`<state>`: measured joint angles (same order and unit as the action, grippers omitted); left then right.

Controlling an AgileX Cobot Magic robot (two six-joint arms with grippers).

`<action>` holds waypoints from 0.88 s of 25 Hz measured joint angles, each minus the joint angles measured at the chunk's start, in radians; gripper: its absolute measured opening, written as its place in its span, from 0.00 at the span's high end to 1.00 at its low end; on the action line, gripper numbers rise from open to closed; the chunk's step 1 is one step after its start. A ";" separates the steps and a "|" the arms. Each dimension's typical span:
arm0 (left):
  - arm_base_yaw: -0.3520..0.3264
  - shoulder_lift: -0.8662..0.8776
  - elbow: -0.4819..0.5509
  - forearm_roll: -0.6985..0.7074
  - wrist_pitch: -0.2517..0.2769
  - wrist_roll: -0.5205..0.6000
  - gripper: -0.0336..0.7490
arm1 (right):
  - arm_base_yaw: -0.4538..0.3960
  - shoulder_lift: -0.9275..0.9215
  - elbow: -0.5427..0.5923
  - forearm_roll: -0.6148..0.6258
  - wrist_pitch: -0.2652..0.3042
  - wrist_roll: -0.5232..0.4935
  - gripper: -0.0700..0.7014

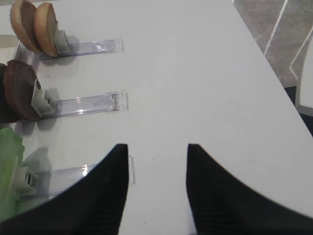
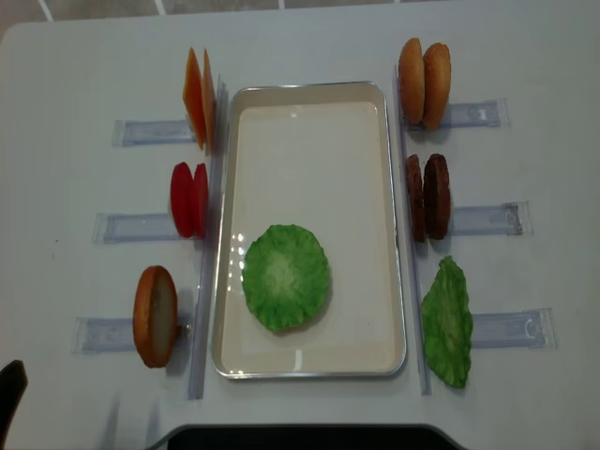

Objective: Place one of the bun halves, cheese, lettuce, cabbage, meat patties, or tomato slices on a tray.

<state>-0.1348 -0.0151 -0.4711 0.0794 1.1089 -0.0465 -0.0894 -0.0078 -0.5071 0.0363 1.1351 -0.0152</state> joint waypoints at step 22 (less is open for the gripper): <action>0.000 0.000 0.000 0.000 0.000 0.000 0.38 | 0.000 0.000 0.000 0.000 -0.001 0.004 0.55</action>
<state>-0.1348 -0.0151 -0.4711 0.0794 1.1089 -0.0465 -0.0894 -0.0078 -0.5071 0.0363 1.1344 -0.0110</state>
